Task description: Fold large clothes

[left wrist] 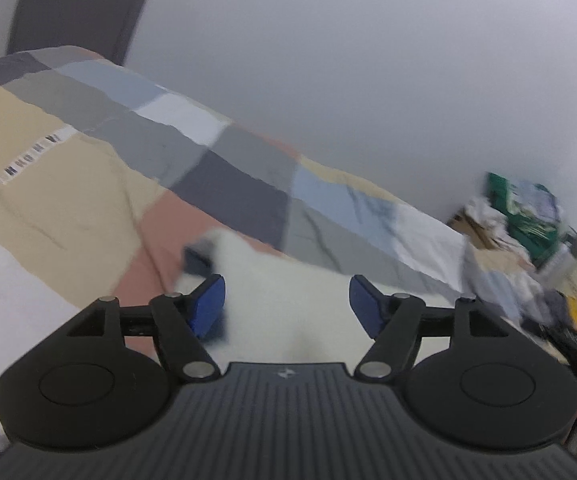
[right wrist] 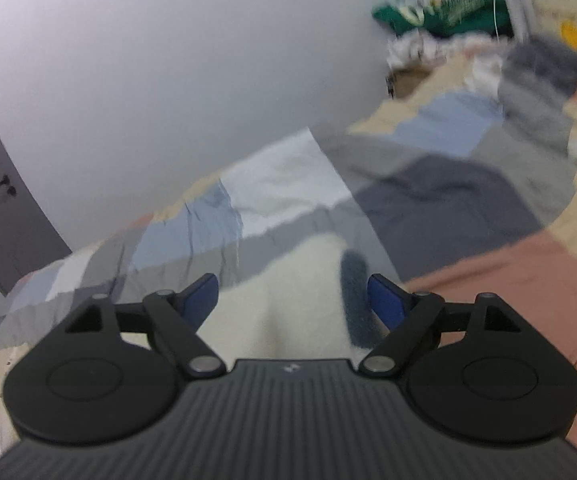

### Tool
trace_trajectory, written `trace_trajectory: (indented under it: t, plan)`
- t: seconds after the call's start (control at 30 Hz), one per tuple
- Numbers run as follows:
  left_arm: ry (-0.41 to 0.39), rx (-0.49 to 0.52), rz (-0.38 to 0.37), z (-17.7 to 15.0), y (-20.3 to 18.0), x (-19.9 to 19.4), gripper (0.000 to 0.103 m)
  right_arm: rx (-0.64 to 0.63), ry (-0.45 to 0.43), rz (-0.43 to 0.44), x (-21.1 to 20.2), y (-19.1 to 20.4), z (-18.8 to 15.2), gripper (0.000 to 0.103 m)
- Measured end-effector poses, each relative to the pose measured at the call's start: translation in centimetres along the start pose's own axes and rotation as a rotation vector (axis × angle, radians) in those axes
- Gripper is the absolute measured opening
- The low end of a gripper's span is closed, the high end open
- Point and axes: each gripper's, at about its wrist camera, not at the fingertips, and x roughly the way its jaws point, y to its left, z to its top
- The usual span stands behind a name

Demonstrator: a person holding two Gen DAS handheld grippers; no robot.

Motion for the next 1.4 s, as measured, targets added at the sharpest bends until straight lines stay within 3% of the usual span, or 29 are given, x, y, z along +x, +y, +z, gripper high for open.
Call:
trace_trajectory:
  t: [0.17,0.4,0.53,0.63,0.77,1.13,1.27,1.4]
  plan:
    - [0.078,-0.032,-0.075,-2.9,-1.9,-0.6,0.082,-0.146,-0.047,0.097,-2.6,3.0,-0.9,0.083]
    - [0.207,-0.124,-0.108,-6.1,-3.0,1.7,0.083,-0.295,0.06,0.216,-2.0,7.0,-4.1,0.083]
    - [0.3,-0.232,-0.088,-7.4,-1.4,3.8,0.085,-0.302,0.136,0.23,-0.7,7.7,-5.1,0.083]
    - [0.347,-0.391,-0.097,-8.4,0.7,5.4,0.087,-0.264,0.193,0.224,0.2,7.5,-5.8,0.083]
    - [0.36,-0.529,-0.142,-8.9,2.7,8.0,0.094,-0.21,0.227,0.229,0.4,6.9,-6.5,0.082]
    - [0.224,-0.829,-0.221,-9.4,6.8,10.5,0.093,-0.13,0.238,0.242,0.3,6.4,-6.5,0.083]
    - [0.221,-0.839,-0.184,-9.7,7.5,10.8,0.072,-0.044,0.248,0.296,-1.1,6.4,-6.2,0.085]
    - [0.208,-0.765,-0.145,-9.1,6.6,10.3,0.056,0.056,0.294,0.383,-2.4,6.5,-6.8,0.085]
